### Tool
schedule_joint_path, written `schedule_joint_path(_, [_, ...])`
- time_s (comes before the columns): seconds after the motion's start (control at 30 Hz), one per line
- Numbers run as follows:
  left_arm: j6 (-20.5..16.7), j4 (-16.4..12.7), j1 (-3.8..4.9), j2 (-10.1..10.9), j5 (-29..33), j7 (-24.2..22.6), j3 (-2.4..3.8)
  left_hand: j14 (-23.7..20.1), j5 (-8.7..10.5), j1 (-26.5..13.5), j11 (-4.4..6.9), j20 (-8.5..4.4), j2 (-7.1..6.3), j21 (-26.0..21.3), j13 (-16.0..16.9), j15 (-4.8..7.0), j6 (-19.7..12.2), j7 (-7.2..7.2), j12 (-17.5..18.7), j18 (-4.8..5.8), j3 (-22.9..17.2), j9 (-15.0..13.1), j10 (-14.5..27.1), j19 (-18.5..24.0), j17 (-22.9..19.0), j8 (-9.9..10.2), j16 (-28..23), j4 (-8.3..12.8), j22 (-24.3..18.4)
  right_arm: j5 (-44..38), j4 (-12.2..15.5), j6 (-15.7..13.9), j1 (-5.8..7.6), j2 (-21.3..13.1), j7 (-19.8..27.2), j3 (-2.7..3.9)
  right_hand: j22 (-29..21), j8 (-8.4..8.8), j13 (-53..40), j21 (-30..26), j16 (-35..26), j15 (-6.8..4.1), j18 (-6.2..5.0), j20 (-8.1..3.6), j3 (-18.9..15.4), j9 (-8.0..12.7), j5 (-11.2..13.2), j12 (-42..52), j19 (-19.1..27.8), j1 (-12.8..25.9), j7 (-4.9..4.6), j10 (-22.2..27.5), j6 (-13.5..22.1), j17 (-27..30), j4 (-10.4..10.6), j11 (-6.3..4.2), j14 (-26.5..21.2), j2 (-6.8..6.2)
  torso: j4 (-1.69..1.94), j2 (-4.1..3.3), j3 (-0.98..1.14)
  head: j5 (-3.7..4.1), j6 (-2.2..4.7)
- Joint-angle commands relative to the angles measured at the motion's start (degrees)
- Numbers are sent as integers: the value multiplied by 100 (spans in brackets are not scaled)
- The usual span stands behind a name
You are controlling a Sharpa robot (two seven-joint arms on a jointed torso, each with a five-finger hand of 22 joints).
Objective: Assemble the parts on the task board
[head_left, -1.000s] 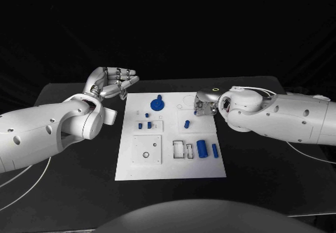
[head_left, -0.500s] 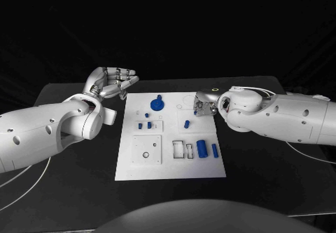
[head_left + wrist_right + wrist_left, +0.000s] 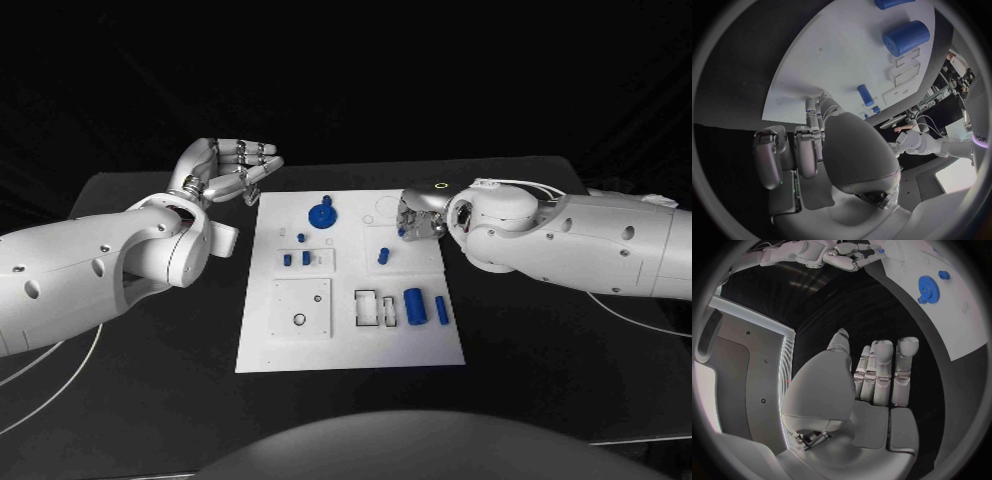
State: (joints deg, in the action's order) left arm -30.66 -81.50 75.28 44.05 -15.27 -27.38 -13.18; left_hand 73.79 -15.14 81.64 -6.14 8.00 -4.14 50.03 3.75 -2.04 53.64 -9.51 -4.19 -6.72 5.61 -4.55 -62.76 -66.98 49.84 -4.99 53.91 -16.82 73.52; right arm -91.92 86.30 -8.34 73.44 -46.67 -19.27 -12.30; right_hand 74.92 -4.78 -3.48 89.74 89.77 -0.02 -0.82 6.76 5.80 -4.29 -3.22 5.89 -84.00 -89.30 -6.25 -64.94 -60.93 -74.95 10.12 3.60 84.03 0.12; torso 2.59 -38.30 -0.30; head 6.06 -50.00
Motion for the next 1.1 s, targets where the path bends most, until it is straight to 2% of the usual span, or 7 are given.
schedule_joint_path(0.03, [32, 0, 0, -12, 23, -15, 4, 23, -18, -8, 8, -10, 63, -34, 6, 23, 34, 7, 12, -112, 13, -4, -26, 2, -5, 37, -28, 7, -10, 57, 0, 116, -27, 4, 11, -15, 1508, 5, 2, 26, 23, -29, 82, -52, 38, 0, -12, -38, -600, -10, 19, -47, -49, -1505, 3, 12, 597, -67, 7, 0, -2, 11, 0])
schedule_joint_path(1.1, [43, 27, 0, -28, 23, 14, 4, 18, -23, 6, 8, -11, 76, -86, 5, 23, 31, 7, 14, -120, 12, -4, -24, 17, -28, 38, -55, 6, -32, 239, -73, 148, -42, 67, 53, -15, 1508, -6, -3, 26, 23, -42, 82, -71, 116, -9, -13, -76, -600, 44, 9, -143, -151, -1505, 73, 9, 597, -37, 8, -5, -1, -31, 0])
